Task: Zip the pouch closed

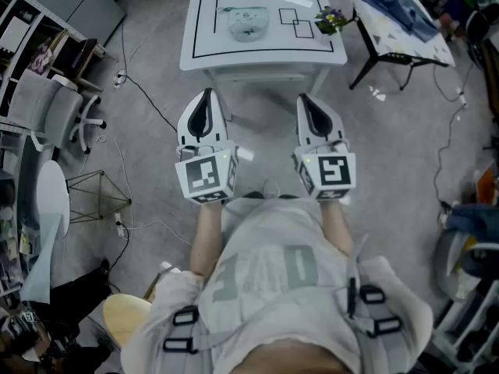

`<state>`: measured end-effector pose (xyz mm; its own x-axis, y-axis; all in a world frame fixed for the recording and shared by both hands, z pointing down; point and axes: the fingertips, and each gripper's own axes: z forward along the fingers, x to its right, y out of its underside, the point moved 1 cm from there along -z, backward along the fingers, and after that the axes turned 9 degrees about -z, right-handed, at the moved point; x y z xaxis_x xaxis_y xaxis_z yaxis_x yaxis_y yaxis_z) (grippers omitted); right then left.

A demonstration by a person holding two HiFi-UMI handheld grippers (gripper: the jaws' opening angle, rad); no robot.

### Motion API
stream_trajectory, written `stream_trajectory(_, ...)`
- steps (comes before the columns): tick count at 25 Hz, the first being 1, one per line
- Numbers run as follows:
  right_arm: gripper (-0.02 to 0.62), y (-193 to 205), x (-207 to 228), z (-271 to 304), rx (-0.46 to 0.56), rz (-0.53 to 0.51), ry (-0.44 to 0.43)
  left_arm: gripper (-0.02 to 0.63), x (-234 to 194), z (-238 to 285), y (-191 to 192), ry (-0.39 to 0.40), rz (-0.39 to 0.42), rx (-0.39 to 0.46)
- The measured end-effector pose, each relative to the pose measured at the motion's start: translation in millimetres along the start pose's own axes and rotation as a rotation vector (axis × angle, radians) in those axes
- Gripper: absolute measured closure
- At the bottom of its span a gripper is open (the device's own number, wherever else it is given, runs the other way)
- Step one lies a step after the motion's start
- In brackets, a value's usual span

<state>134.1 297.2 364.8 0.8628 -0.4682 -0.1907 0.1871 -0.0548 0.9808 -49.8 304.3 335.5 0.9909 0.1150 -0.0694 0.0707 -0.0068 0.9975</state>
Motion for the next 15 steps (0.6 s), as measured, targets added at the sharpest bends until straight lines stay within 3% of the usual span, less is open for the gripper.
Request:
stream_trajectory(7,0.589,8.1,6.2,6.8,-0.024,0.005,-0.007,0.6,-1.8,6.9,3.0,-0.009,0.01,-0.012)
stream_trajectory(12,0.589,8.8,6.5,8.8,-0.029,-0.033,-0.006,0.6,-5.3,13.2,15.2,-0.006,-0.034,-0.046)
stream_trajectory(15,0.588,6.7,4.3,10.2,0.0,0.004,-0.012,0.6,-7.0,12.1,16.7,-0.008,-0.037,-0.054)
